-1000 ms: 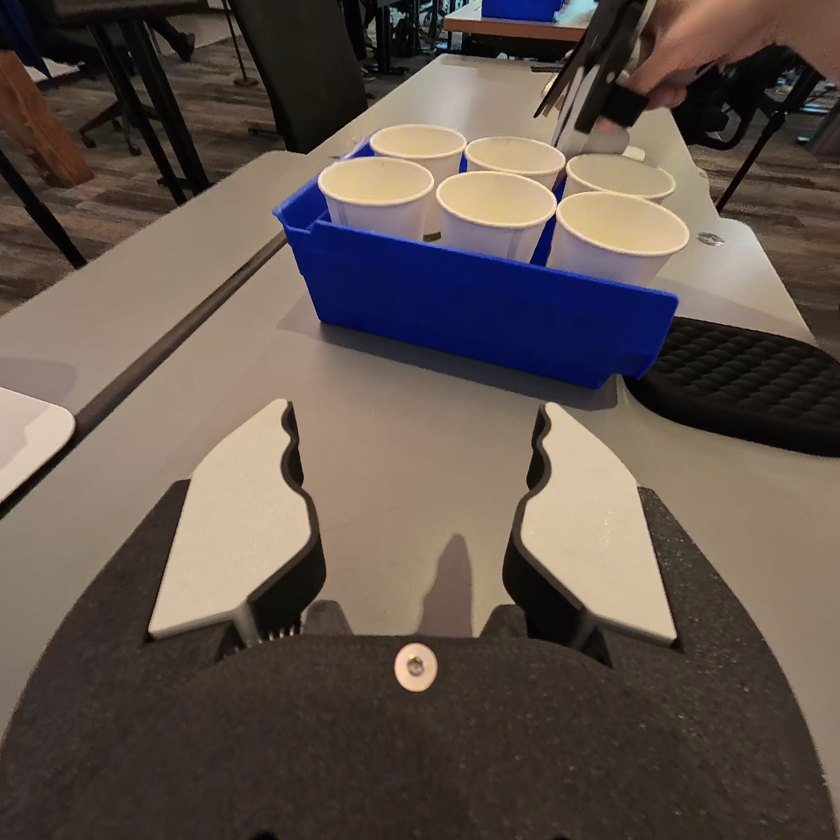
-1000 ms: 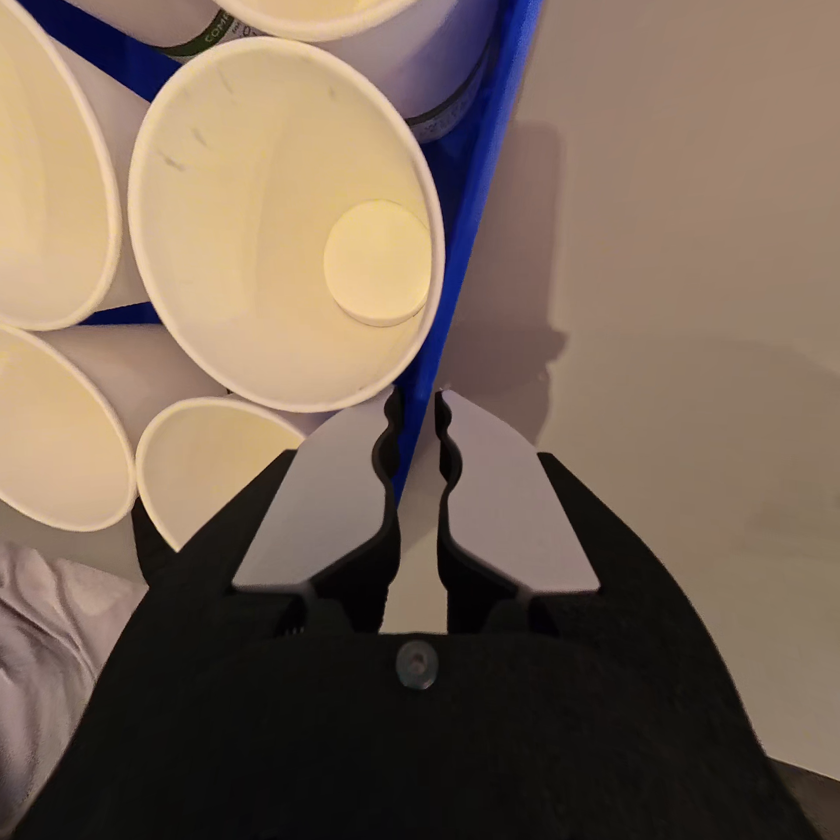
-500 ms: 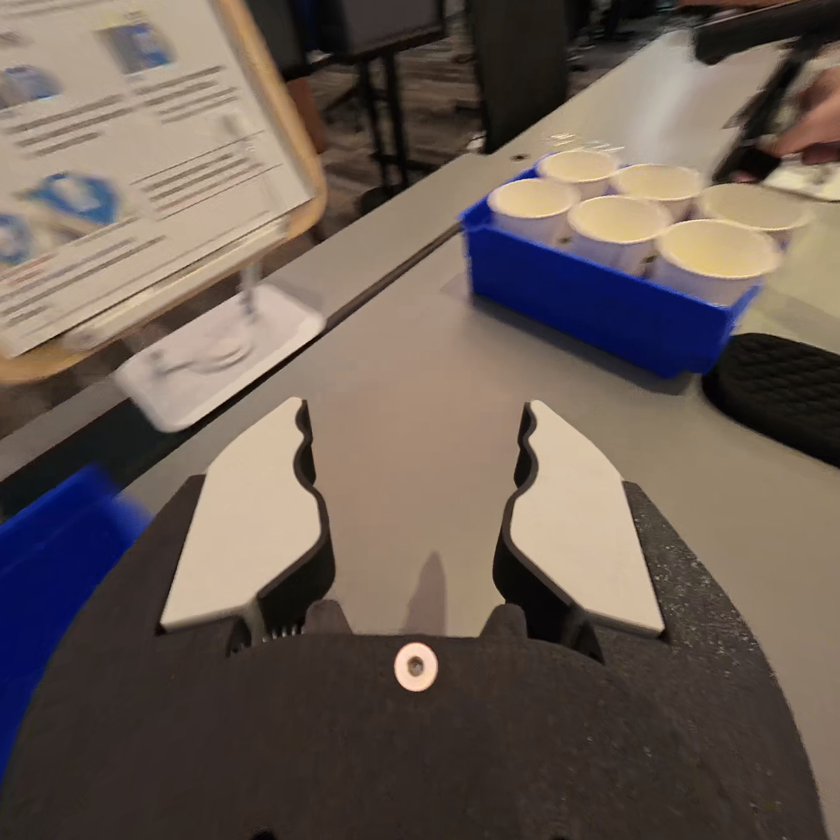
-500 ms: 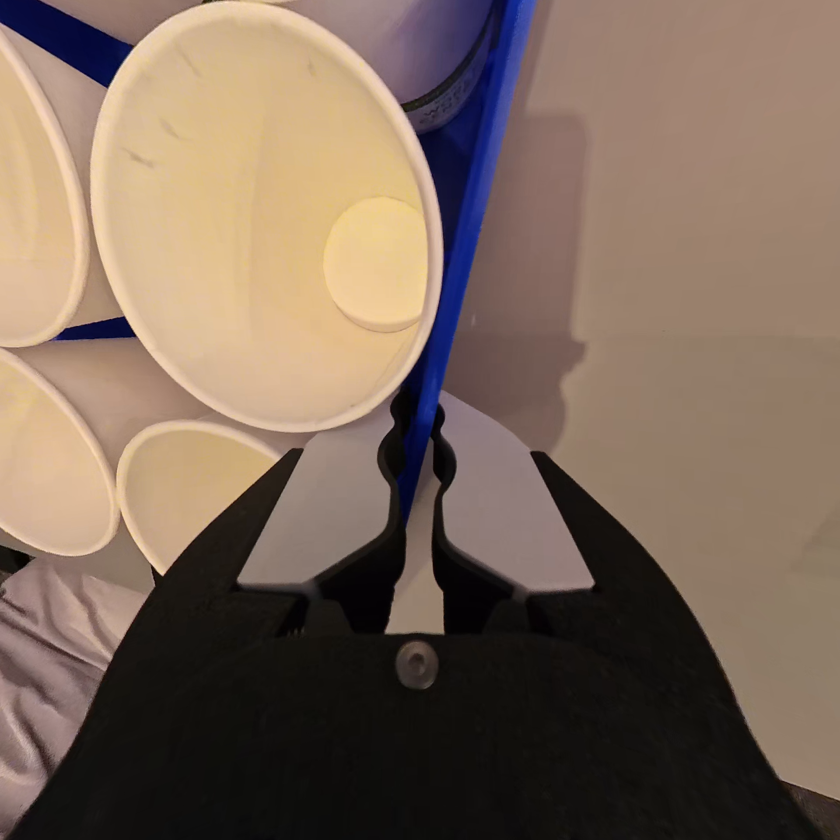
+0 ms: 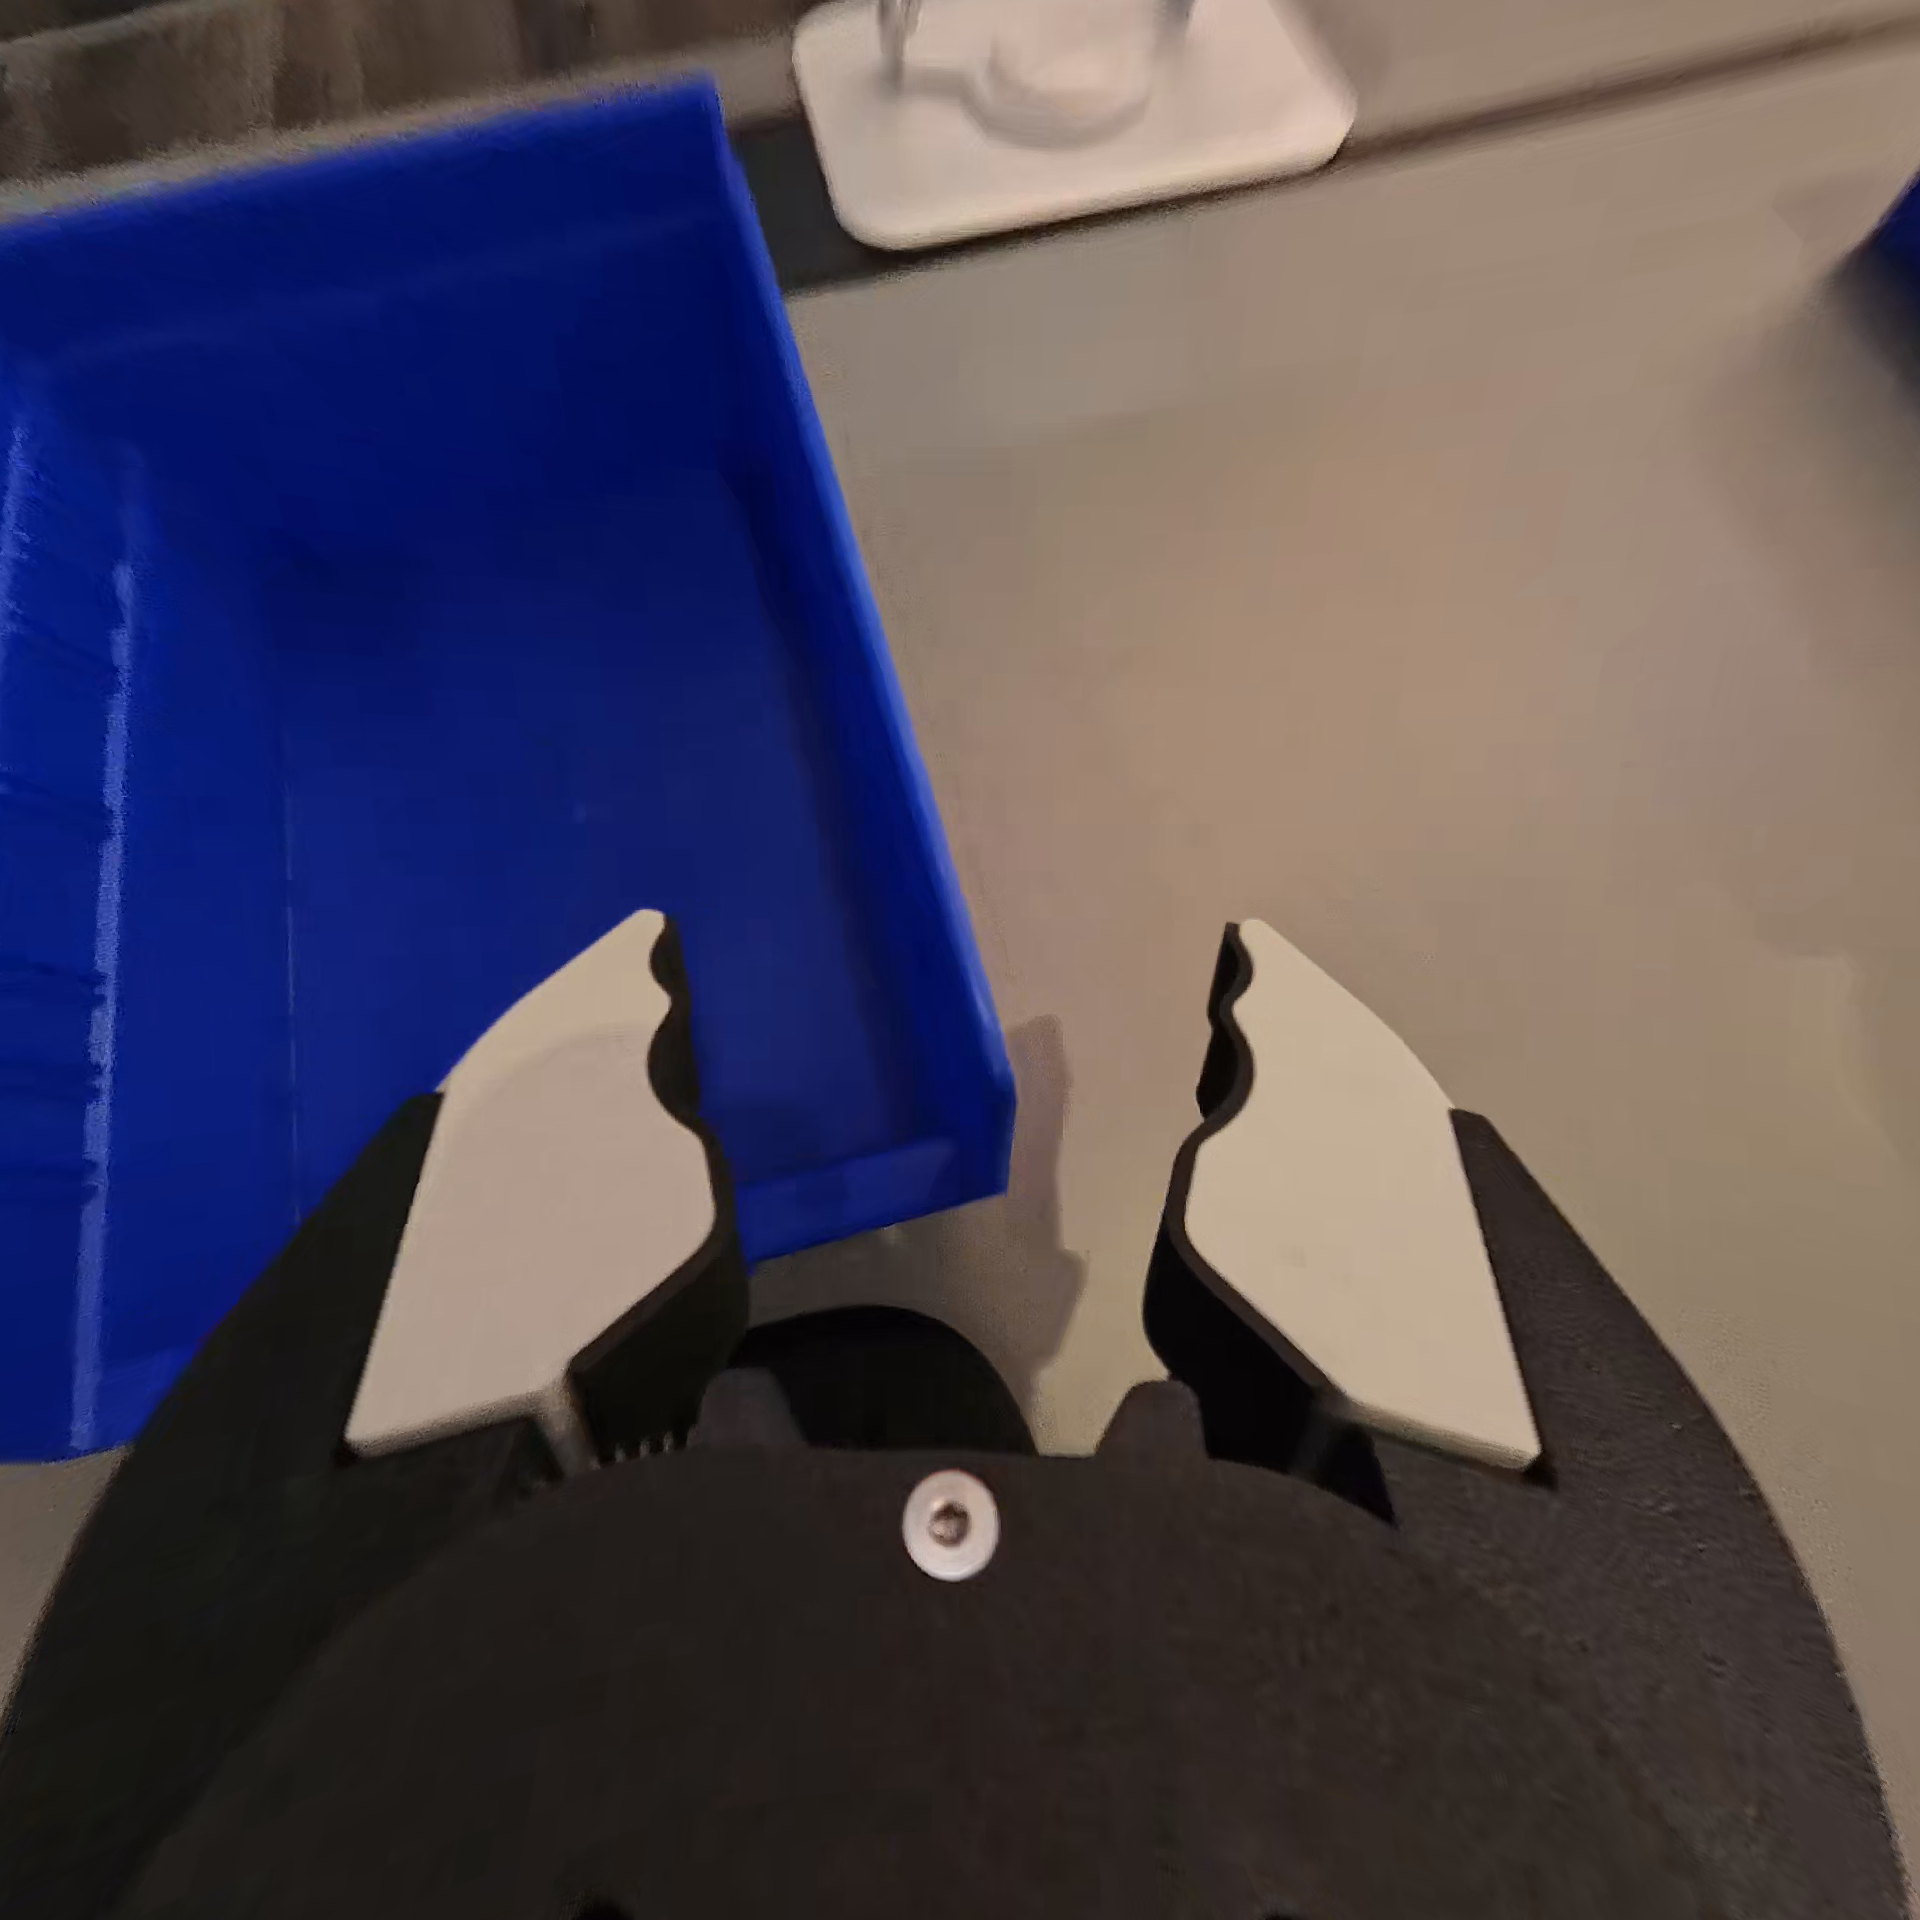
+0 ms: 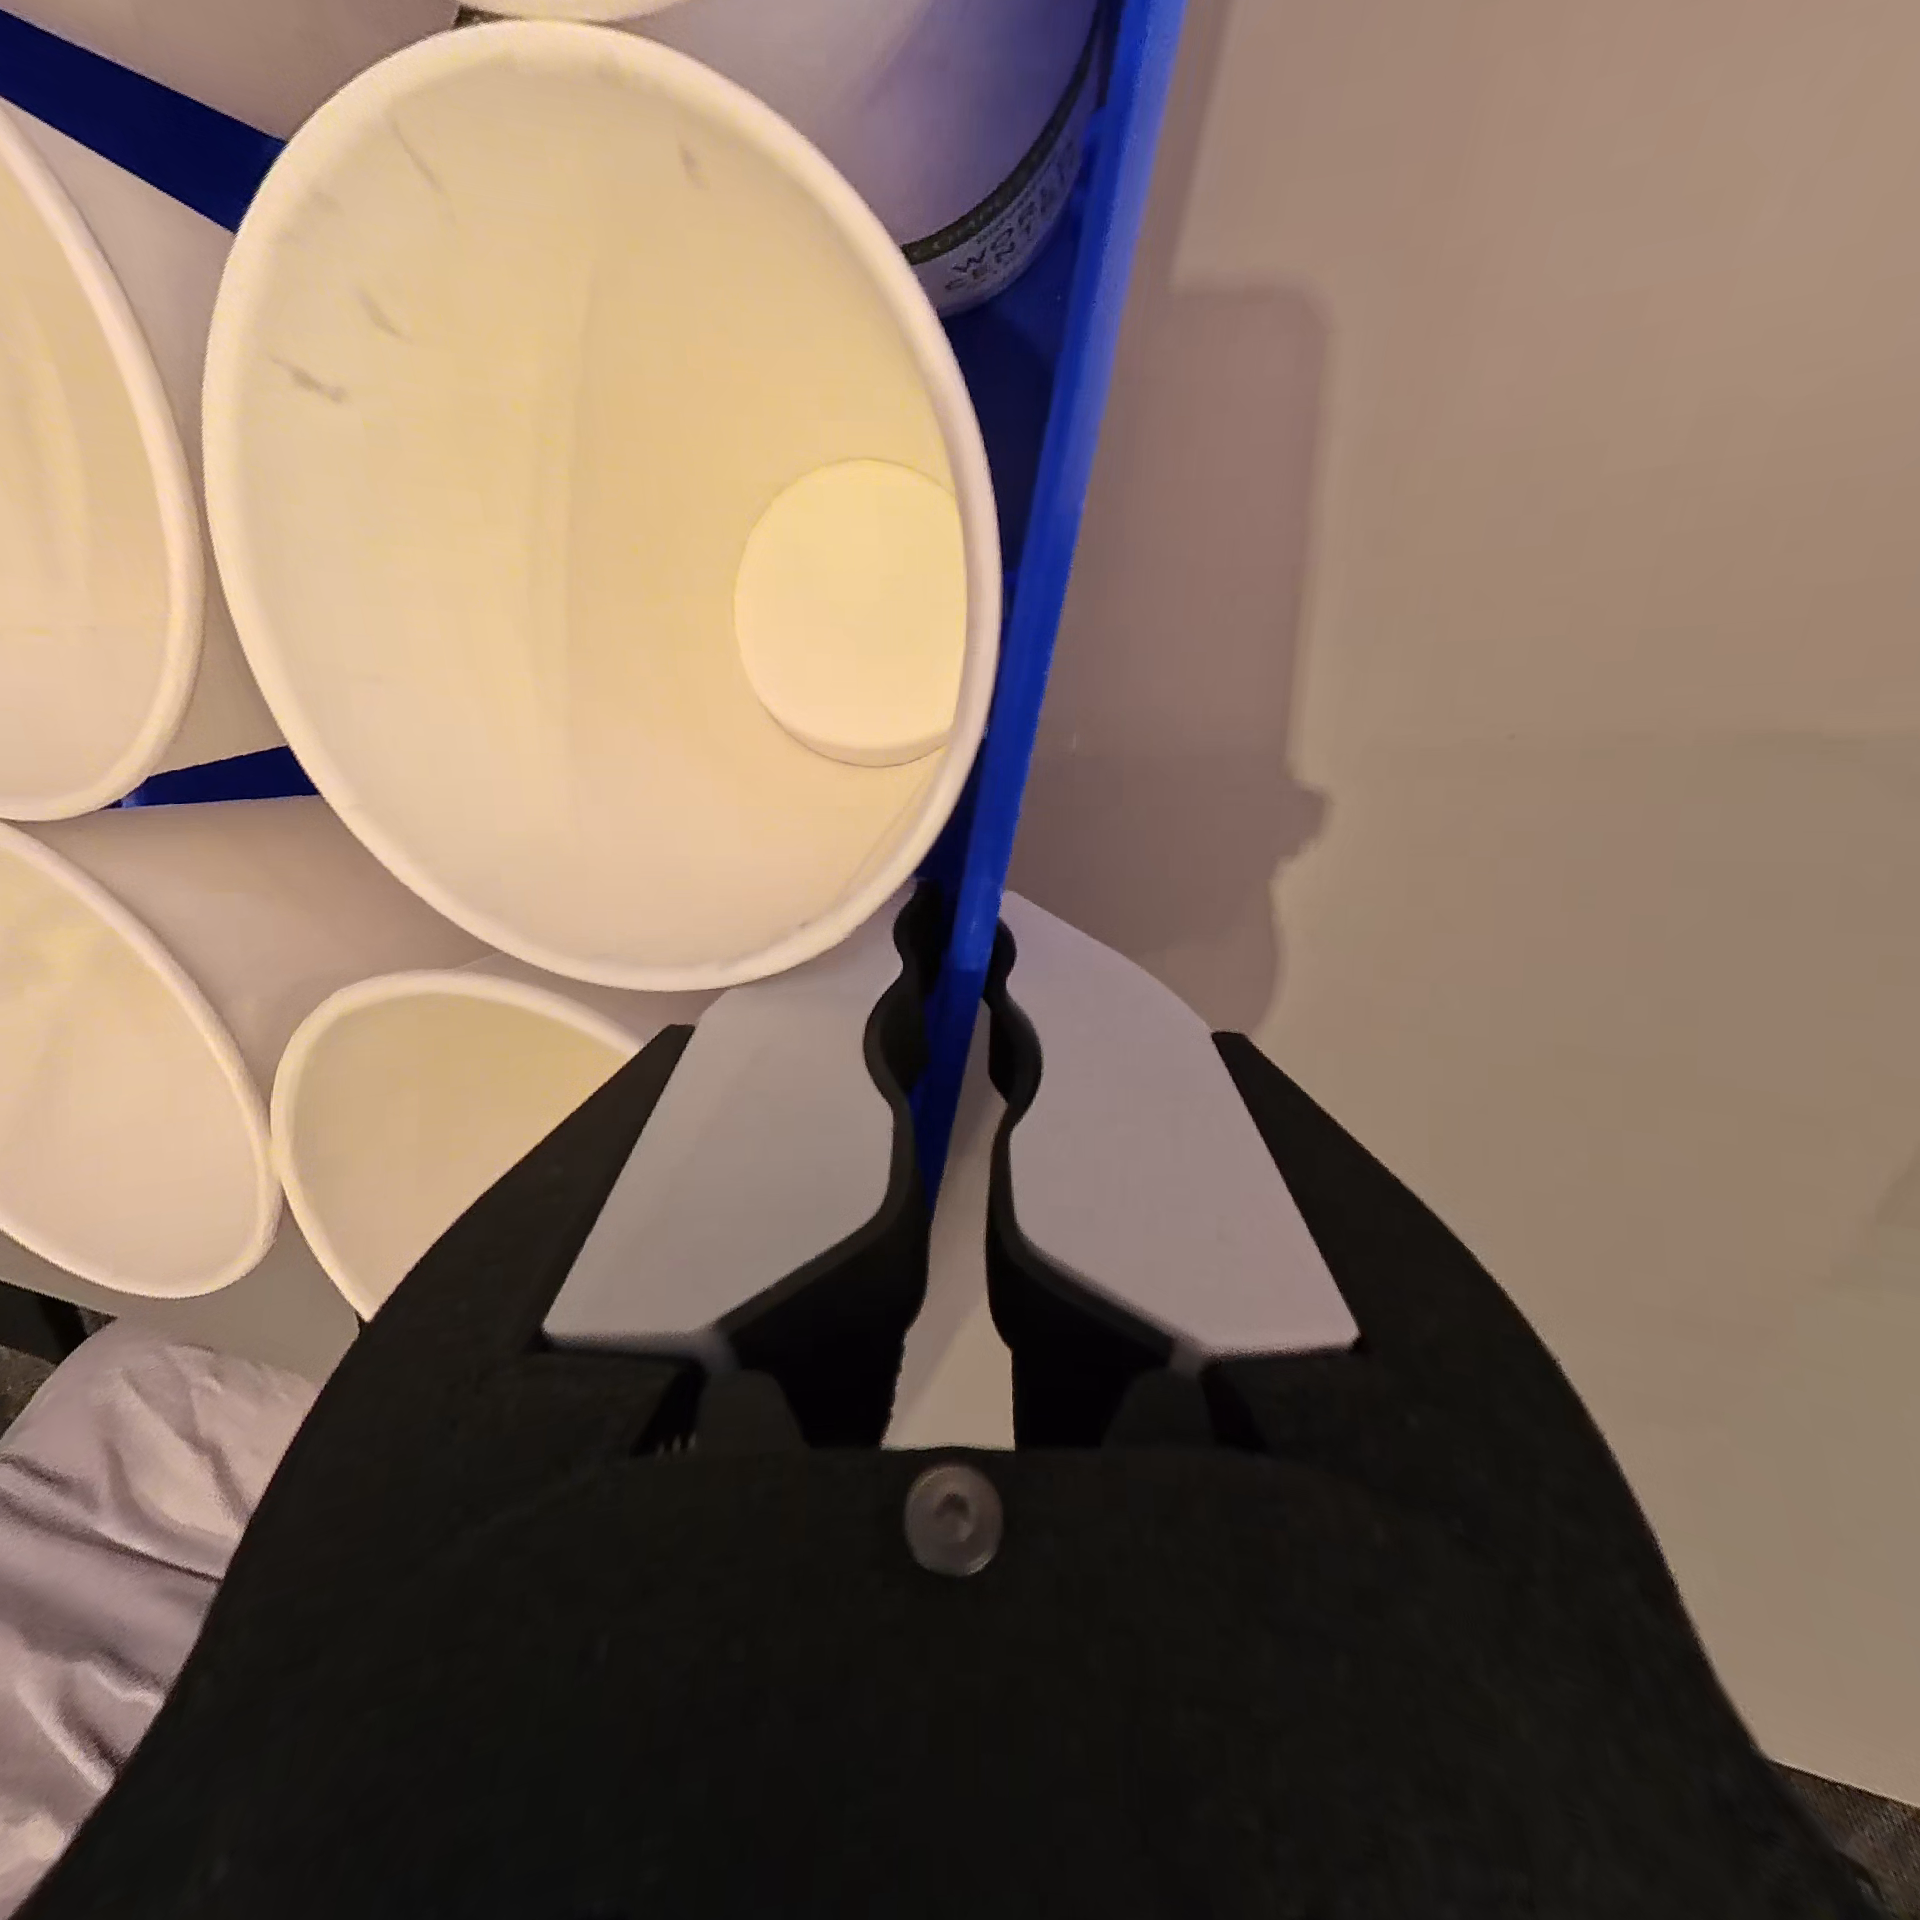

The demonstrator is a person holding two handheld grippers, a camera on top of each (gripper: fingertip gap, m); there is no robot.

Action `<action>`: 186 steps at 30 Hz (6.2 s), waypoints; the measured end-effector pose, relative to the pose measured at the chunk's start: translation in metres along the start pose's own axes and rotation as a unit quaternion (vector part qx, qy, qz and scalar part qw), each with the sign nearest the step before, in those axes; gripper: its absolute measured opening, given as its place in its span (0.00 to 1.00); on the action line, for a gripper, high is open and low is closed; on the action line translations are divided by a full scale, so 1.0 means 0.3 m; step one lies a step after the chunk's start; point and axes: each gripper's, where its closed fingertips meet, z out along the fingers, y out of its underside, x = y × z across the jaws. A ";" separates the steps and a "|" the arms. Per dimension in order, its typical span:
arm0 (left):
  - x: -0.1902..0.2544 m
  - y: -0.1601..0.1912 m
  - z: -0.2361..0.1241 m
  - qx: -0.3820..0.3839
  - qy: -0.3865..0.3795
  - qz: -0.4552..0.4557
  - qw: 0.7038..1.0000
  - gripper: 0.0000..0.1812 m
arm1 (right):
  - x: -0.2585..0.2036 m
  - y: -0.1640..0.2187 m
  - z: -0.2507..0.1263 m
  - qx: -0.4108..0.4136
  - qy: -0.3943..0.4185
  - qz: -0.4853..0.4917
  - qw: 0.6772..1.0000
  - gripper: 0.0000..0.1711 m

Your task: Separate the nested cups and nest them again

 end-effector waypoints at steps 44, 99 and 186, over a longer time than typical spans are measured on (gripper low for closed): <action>0.776 -0.109 0.205 0.019 0.066 0.038 0.997 0.21 | -0.399 -0.111 0.112 0.001 0.012 -0.023 1.000 0.04; 0.010 0.058 -0.262 0.086 -0.006 -0.033 0.996 0.31 | -0.101 -0.090 -0.087 0.020 -0.034 0.034 0.999 0.05; -0.515 0.398 -0.553 0.078 -0.114 -0.137 0.981 0.32 | -1.145 -0.459 0.206 0.104 0.093 -0.129 0.982 0.44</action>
